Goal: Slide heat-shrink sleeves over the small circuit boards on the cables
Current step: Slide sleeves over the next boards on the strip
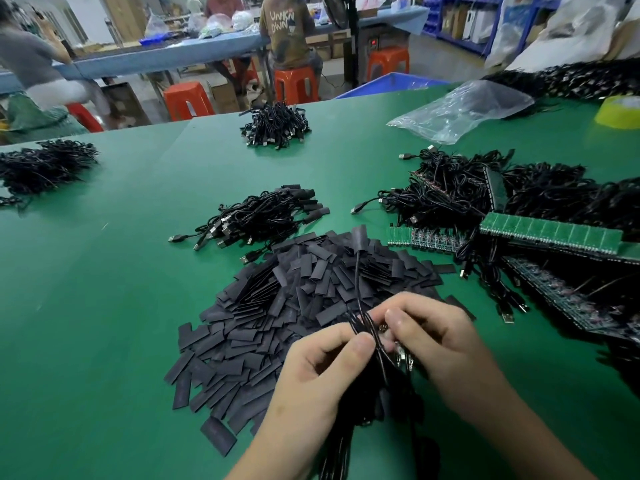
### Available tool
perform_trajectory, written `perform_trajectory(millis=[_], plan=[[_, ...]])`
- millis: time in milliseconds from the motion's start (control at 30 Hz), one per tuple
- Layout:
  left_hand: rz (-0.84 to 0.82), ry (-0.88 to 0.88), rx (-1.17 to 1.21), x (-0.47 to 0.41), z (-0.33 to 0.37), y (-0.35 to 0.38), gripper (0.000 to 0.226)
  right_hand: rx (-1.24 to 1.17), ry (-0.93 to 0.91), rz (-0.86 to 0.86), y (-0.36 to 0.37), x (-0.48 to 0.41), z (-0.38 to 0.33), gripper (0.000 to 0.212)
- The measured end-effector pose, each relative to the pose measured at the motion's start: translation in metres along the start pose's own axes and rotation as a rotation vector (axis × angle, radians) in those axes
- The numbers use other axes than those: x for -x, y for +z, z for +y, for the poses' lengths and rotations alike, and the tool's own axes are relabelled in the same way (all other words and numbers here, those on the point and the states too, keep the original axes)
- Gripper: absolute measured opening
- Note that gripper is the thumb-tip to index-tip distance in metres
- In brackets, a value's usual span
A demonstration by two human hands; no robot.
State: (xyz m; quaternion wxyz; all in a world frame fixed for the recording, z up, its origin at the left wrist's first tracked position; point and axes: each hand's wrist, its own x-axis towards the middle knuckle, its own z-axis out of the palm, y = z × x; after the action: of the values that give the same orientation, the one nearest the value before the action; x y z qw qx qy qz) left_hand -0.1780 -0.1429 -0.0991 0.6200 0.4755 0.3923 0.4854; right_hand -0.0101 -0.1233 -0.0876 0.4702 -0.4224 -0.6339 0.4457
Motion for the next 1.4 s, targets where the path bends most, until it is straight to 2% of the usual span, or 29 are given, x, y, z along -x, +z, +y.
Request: perform_trajectory(millis=[100, 200, 267, 367, 500, 667, 767, 900, 1033, 1233, 1333, 1400], plan=[[0.091, 0.107, -0.112, -0.001, 0.005, -0.002, 0.045, 0.011, 0.001, -0.007, -0.005, 0.0, 0.001, 0.023], [0.164, 0.05, -0.031, -0.007, 0.012, -0.006, 0.049, 0.067, 0.013, -0.098, -0.003, 0.0, 0.003, 0.021], [0.144, -0.037, 0.044, -0.01, 0.014, -0.009, 0.042, 0.113, 0.014, -0.137, -0.003, 0.001, 0.004, 0.017], [0.1, -0.172, 0.157, -0.01, 0.014, -0.016, 0.042, 0.195, -0.006, -0.14, -0.004, 0.001, 0.007, 0.009], [0.13, -0.153, 0.109, -0.012, 0.007, -0.029, 0.049, 0.224, -0.031, -0.084, -0.001, 0.002, 0.007, 0.011], [0.079, -0.15, 0.05, -0.011, 0.006, -0.035, 0.065, 0.275, -0.052, -0.058, 0.004, 0.002, 0.007, 0.01], [0.089, -0.094, -0.001, -0.008, 0.007, -0.038, 0.048, 0.259, -0.067, -0.065, 0.005, 0.003, 0.006, 0.003], [0.095, -0.07, 0.017, -0.007, 0.008, -0.038, 0.036, 0.248, -0.054, -0.057, 0.007, 0.004, 0.008, 0.009], [0.122, -0.053, -0.08, -0.006, 0.011, -0.04, 0.03, 0.215, -0.027, -0.04, 0.011, 0.005, 0.011, 0.011], [0.016, -0.108, -0.108, -0.003, 0.019, -0.049, 0.035, 0.014, 0.107, -0.178, 0.005, 0.002, 0.011, 0.01], [-0.097, -0.111, -0.153, -0.001, 0.019, -0.05, 0.036, -0.021, 0.127, -0.173, 0.003, 0.001, 0.011, 0.01], [-0.114, -0.081, -0.187, -0.001, 0.019, -0.05, 0.039, -0.028, 0.134, -0.162, 0.004, 0.0, 0.011, 0.007]])
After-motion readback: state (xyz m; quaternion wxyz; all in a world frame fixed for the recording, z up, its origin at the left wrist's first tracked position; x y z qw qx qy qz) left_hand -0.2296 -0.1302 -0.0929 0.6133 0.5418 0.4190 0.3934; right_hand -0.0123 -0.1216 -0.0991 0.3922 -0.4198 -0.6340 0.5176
